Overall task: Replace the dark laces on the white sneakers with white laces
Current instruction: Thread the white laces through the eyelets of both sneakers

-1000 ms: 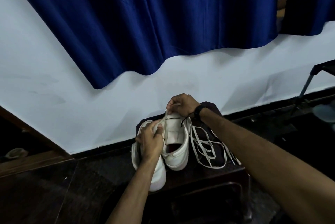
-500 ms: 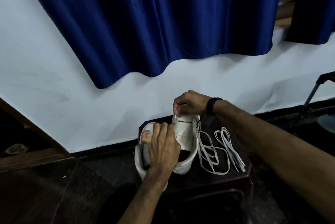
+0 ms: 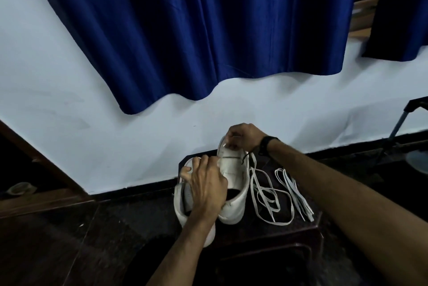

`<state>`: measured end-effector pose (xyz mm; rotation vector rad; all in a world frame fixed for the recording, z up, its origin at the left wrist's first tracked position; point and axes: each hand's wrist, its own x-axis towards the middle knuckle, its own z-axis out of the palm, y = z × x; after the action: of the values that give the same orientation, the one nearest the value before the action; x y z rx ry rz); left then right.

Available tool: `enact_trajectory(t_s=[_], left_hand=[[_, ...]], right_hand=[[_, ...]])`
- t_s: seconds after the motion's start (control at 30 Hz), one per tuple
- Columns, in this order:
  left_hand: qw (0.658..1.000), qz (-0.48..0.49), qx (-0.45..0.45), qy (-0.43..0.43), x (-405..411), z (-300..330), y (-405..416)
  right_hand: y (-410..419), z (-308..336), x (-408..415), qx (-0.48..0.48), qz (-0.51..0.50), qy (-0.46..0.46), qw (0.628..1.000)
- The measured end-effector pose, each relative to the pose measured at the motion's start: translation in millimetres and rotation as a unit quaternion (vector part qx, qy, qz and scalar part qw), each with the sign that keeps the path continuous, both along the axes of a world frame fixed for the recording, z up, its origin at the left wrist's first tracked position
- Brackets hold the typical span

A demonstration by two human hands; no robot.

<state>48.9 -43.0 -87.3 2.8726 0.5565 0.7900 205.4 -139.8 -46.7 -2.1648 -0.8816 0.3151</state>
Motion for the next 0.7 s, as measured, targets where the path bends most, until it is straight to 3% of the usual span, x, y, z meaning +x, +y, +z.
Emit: enact_trajectory(t_s=[0.33,0.4,0.53,0.7], left_hand=[[0.965,0.037,-0.163,0.202,28.7,22.4,18.3],[0.958,0.047,-0.205,0.195,32.9,19.6,22.4],[0.933,0.099,-0.33,0.103,32.1,5.8,29.2],[0.922,0.124,-0.352,0.107,34.4,8.0,26.0]], right_hand=[[11.5,-49.3,-10.5,0.006,-0.068,0.022,0.997],[11.4,-51.0,-10.7,0.002,-0.066,0.013,0.998],[12.1,-53.9,-10.3,0.024,-0.074,0.017,0.997],[15.3,-50.2,-8.9,-0.003,-0.052,-0.012,0.999]])
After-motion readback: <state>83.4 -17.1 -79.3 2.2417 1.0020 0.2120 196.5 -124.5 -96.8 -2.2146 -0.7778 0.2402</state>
